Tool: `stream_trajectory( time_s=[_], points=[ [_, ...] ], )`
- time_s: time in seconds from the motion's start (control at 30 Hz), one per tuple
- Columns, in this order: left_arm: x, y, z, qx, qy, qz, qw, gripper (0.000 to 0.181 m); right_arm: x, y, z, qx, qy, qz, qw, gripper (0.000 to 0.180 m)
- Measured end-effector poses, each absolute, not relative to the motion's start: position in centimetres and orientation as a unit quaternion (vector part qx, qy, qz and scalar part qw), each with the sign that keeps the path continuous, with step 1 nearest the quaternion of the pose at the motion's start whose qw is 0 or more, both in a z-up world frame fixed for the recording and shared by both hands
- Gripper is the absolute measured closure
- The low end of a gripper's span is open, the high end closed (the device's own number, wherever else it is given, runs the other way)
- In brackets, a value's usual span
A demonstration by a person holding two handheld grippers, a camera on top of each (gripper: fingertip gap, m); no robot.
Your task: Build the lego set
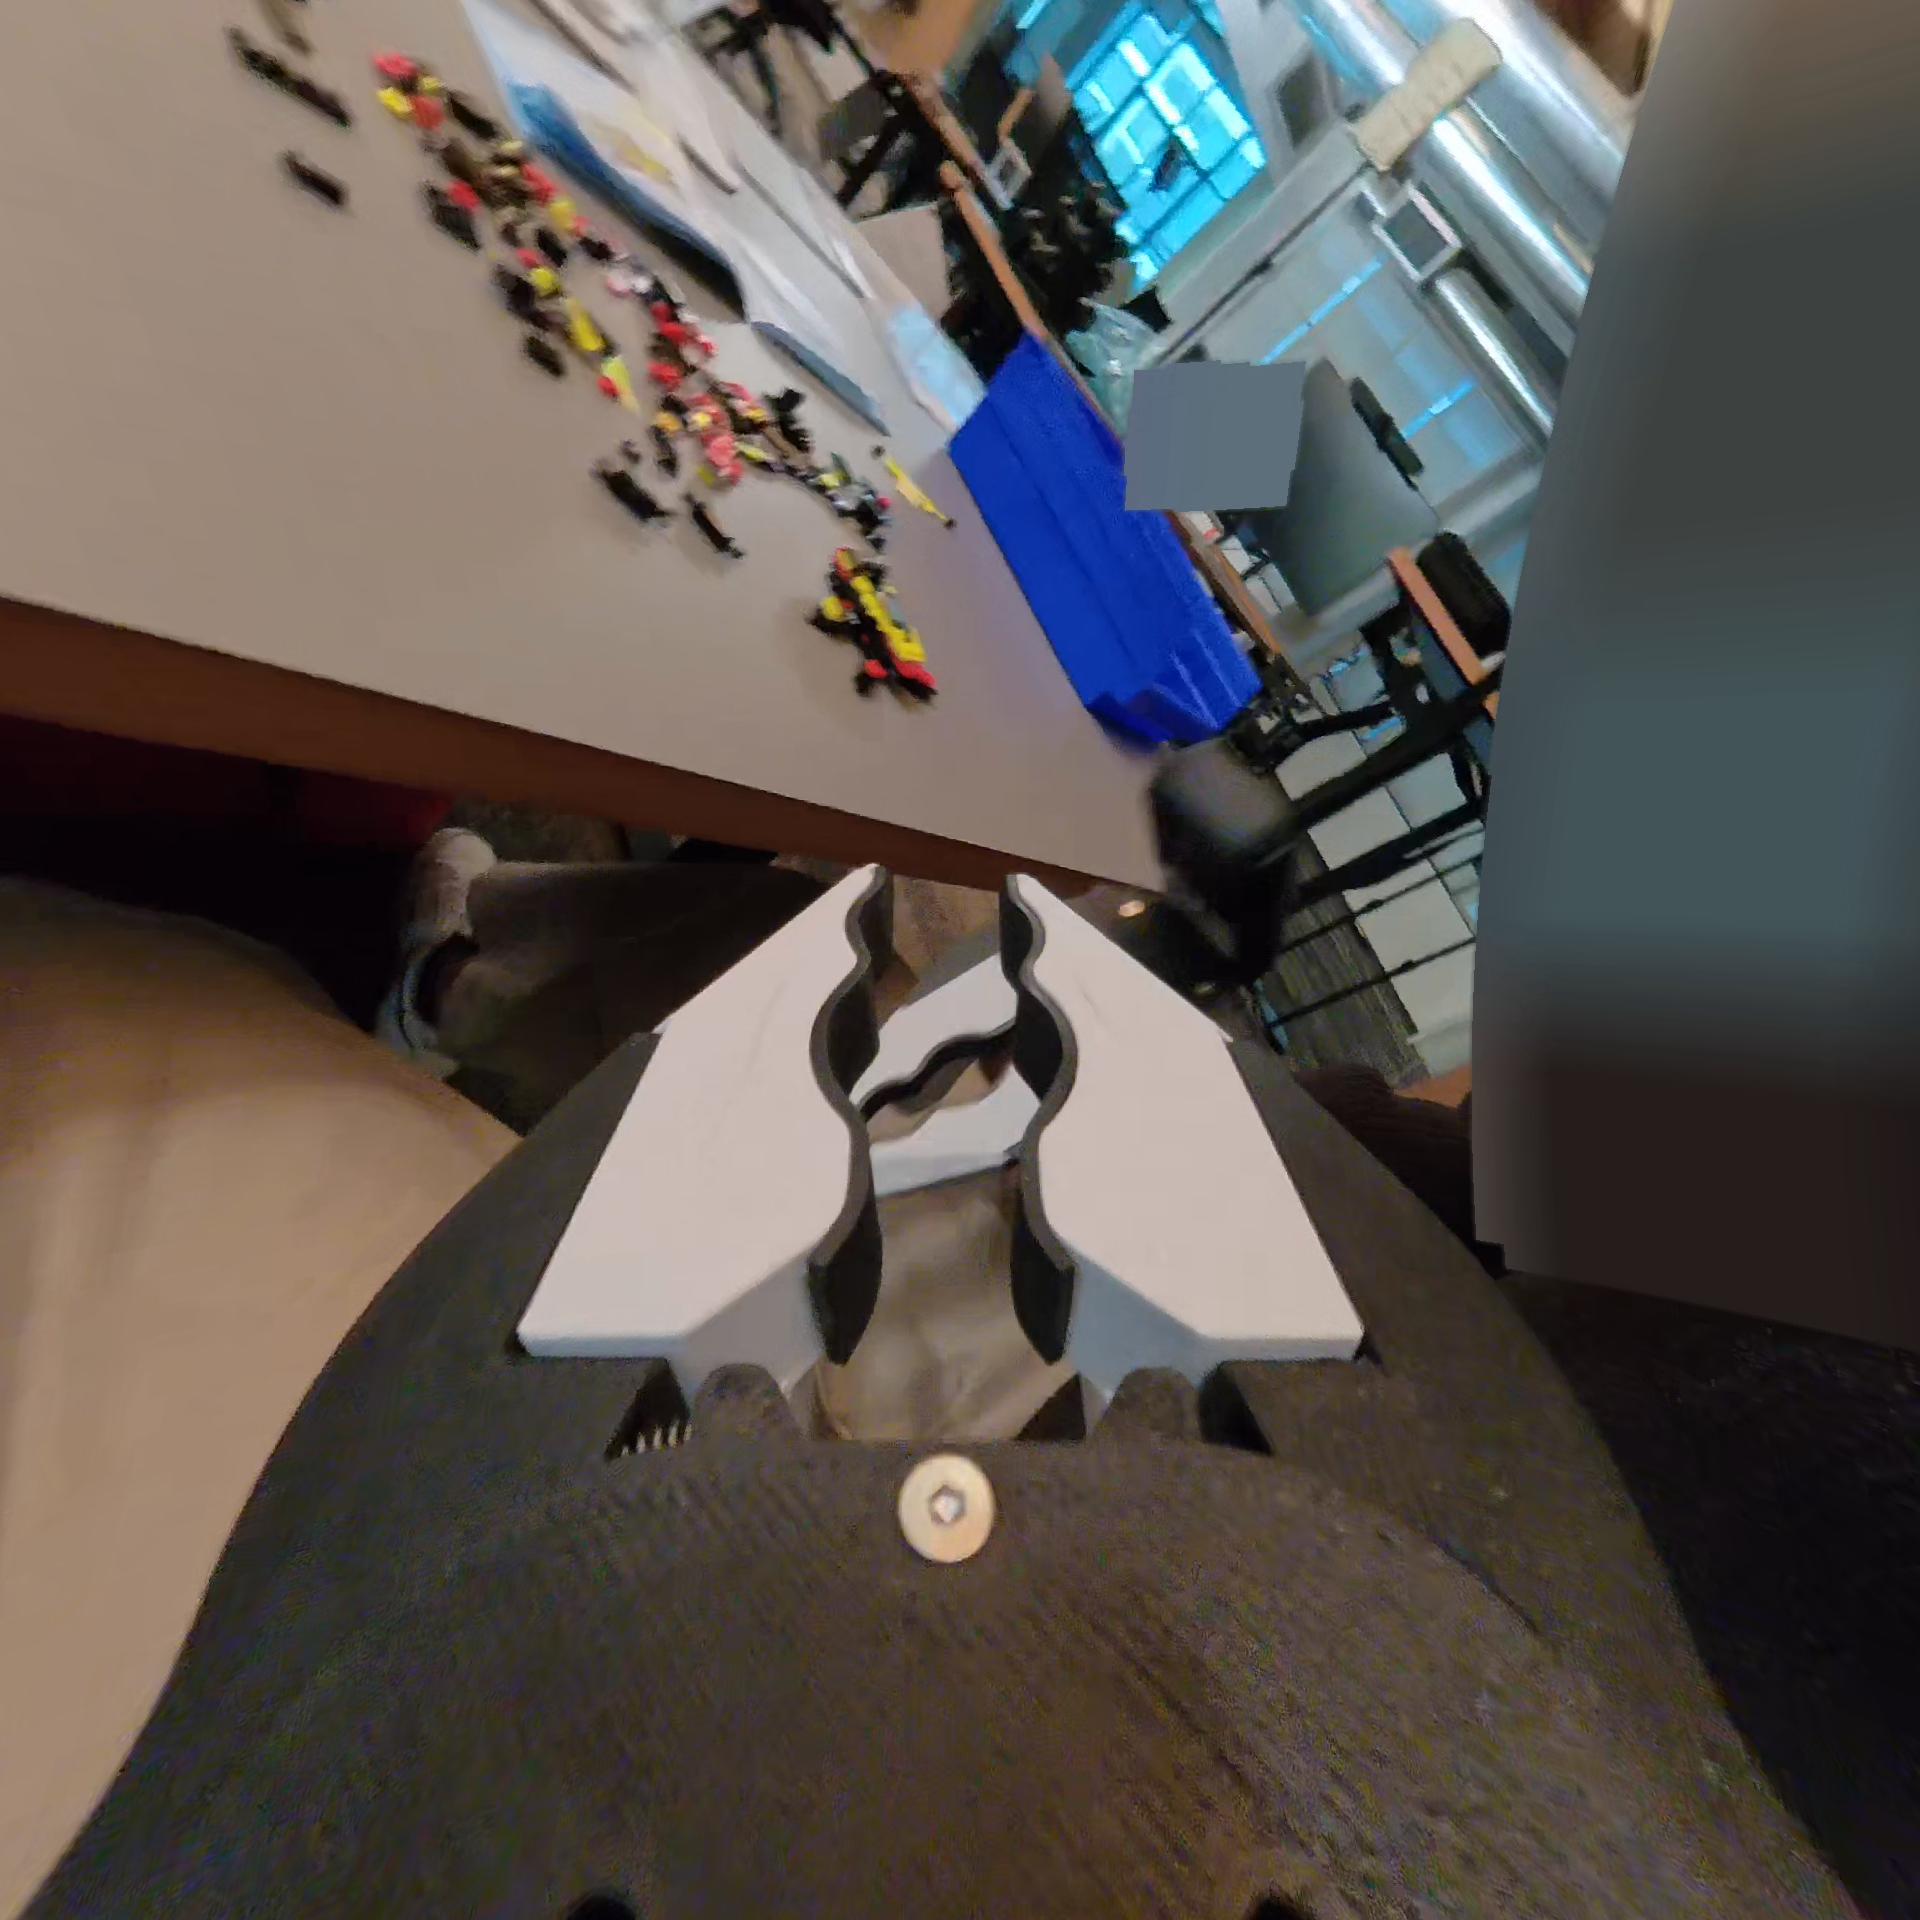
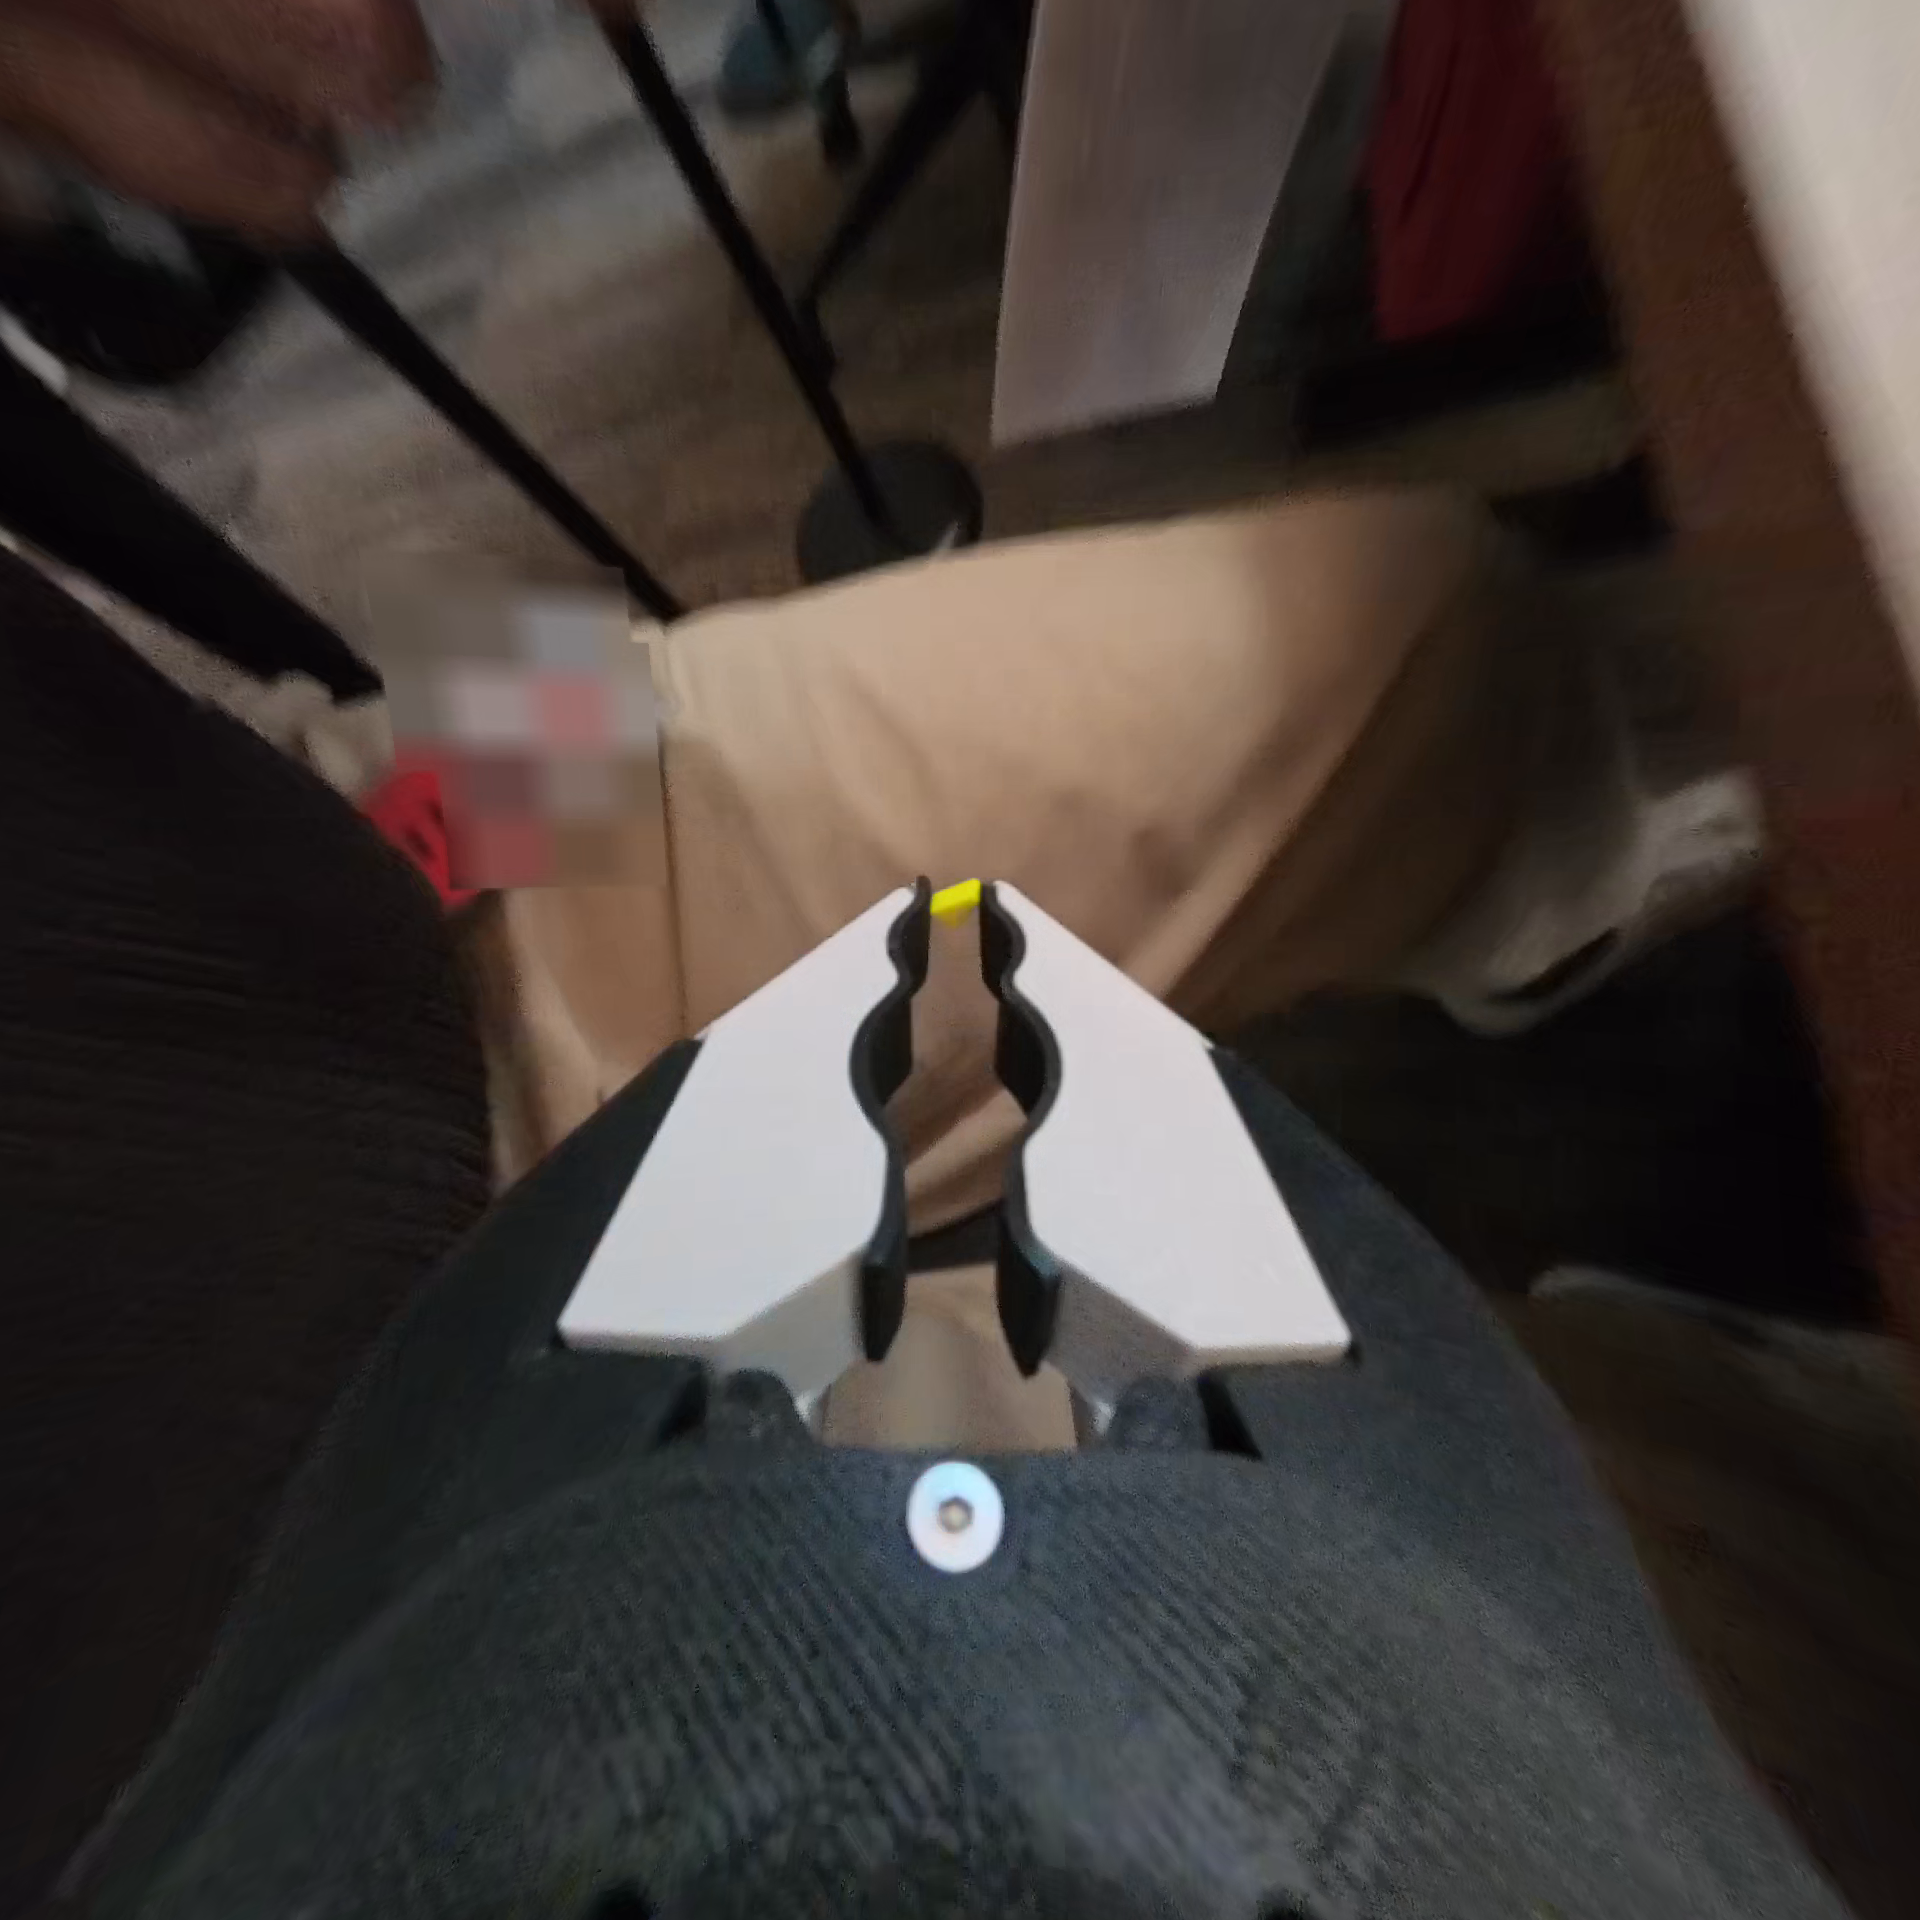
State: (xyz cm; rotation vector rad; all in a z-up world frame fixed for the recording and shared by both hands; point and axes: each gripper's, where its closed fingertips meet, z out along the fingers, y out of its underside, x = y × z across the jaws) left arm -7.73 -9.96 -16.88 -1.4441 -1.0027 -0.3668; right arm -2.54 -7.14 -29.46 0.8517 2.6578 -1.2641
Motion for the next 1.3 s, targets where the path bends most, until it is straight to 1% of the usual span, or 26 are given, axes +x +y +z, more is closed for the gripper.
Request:
stream_trajectory(
  time_s=[0.1,0.2,0.27,0.37,0.43,0.5,0.7,0.73,0.83,0.97,1.1,1.2,1.3],
  points=[
    [-9.7,-9.9,-19.6,-0.633,-0.478,-0.16,0.588,0.162,-6.8,-6.7,-24.8,0.289,0.822,-0.49,-0.016,0.172],
    [-12.5,-8.8,-20.5,-0.632,-0.487,-0.157,0.582,0.162,-12.8,-4.6,-20.8,0.329,0.764,-0.547,-0.098,0.172],
    [-14.2,-7.4,-20.4,-0.638,-0.475,-0.166,0.584,0.163,-16.3,-2.8,-20.3,0.377,0.738,-0.548,-0.115,0.172],
    [-15.9,-5.5,-19.6,-0.638,-0.456,-0.196,0.589,0.163,-19.0,-0.8,-22.1,0.447,0.726,-0.514,-0.094,0.172],
    [-17.3,-4.6,-18.5,-0.627,-0.449,-0.21,0.601,0.164,-19.6,-0.8,-22.6,0.48,0.711,-0.511,-0.051,0.172],
    [-19.0,-3.9,-17.4,-0.625,-0.438,-0.203,0.613,0.164,-20.0,-0.6,-23.8,0.509,0.711,-0.484,-0.034,0.172],
    [-24.3,-2.2,-15.5,-0.654,-0.4,-0.126,0.63,0.166,-20.3,-0.6,-24.3,0.523,0.712,-0.468,-0.012,0.171],
    [-25.1,-1.8,-15.3,-0.657,-0.395,-0.118,0.631,0.166,-20.4,-0.5,-24.3,0.525,0.713,-0.465,-0.012,0.168],
    [-26.7,0.0,-15.4,-0.666,-0.383,-0.122,0.628,0.167,-20.8,0.5,-24.2,0.52,0.724,-0.452,-0.038,0.154],
    [-27.2,2.2,-16.0,-0.702,-0.346,-0.103,0.614,0.168,-20.8,0.9,-22.1,0.482,0.738,-0.469,-0.052,0.148],
    [-25.6,2.8,-15.8,-0.726,-0.312,-0.078,0.608,0.167,-20.0,2.5,-19.8,0.459,0.73,-0.5,-0.078,0.147],
    [-24.5,2.6,-16.0,-0.756,-0.272,-0.025,0.595,0.168,-18.2,3.6,-19.8,0.444,0.741,-0.496,-0.085,0.147],
    [-23.6,2.4,-17.5,-0.798,-0.234,0.021,0.554,0.167,-16.9,5.0,-20.3,0.432,0.76,-0.472,-0.116,0.149]
  ],
)
